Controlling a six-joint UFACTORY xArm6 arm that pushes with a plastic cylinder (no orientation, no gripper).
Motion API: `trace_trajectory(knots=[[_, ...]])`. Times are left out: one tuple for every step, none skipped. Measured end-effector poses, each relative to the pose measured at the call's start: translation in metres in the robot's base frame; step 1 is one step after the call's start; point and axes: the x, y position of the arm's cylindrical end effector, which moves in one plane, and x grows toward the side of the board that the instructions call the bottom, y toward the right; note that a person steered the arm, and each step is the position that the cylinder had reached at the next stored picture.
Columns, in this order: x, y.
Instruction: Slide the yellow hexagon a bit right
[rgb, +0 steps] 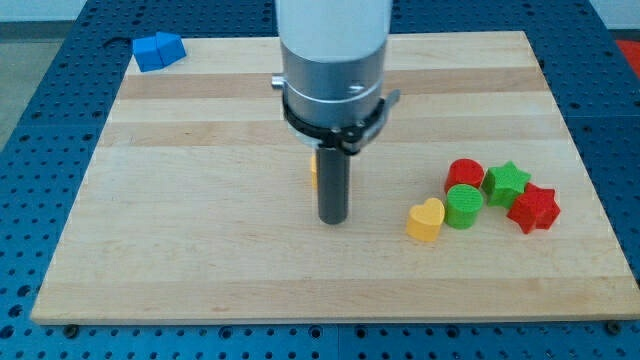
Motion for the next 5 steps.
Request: trace_trajectory(knots=[[-0.039,0.0],[-0.072,0.029],[-0.076,0.037],[-0.059,0.009],[-0.057,-0.031]])
